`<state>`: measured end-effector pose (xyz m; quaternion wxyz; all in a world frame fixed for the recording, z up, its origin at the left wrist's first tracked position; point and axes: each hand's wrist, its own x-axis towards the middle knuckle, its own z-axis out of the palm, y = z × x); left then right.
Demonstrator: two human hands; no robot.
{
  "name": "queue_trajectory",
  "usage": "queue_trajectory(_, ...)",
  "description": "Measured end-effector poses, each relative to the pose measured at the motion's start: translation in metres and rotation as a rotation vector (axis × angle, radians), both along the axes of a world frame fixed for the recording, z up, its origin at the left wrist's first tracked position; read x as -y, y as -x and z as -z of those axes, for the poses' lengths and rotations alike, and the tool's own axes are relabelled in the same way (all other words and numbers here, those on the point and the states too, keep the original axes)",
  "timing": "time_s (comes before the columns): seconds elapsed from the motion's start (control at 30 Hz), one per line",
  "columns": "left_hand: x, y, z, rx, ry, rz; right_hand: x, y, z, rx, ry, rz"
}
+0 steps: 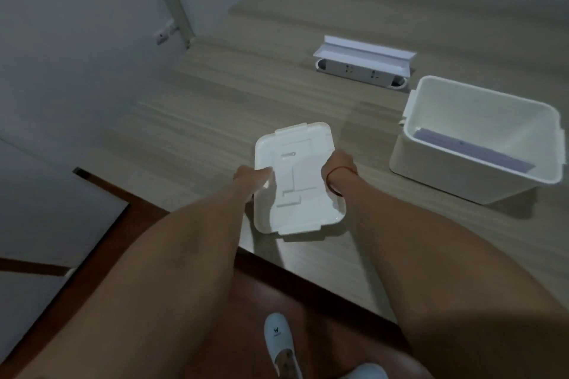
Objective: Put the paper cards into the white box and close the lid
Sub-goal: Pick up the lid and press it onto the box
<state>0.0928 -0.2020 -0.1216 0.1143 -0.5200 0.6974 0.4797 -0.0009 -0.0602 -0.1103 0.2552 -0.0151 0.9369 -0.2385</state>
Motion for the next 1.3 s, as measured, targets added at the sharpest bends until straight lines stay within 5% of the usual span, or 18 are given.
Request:
queue_trajectory(0.13, 0.012, 0.012, -0.03, -0.056, -0.106, 0.031, 0.0, 0.019, -0.034, -0.036, 0.05, 0.058)
queue_trajectory(0.37, 0.022, 0.055, -0.129, -0.456, -0.148, 0.118, 0.001, 0.052, -0.134, -0.201, 0.365, 0.287)
queue_trajectory(0.5, 0.003, 0.07, -0.187, -0.662, 0.06, 0.261, -0.005, 0.062, -0.194, -0.172, 0.699, 0.463)
queue_trajectory(0.63, -0.02, 0.09, -0.207, -0.622, 0.547, 0.428, -0.007, 0.064, -0.23, 0.029, 1.073, 0.632)
queue_trajectory(0.8, -0.053, 0.096, -0.211, -0.581, 0.962, 0.686, -0.022, 0.058, -0.255, 0.081, 1.173, 0.673)
queue_trajectory(0.97, -0.046, 0.098, -0.205, -0.384, 0.534, 1.01, -0.042, 0.059, -0.237, -0.019, 1.028, 0.814)
queue_trajectory(1.1, -0.038, 0.098, -0.2, -0.116, 0.273, 0.828, -0.062, 0.056, -0.219, -0.013, 0.939, 0.853)
queue_trajectory(1.3, -0.047, 0.11, -0.191, -0.27, 0.556, 0.256, -0.098, 0.056, -0.203, -0.007, 0.918, 0.801)
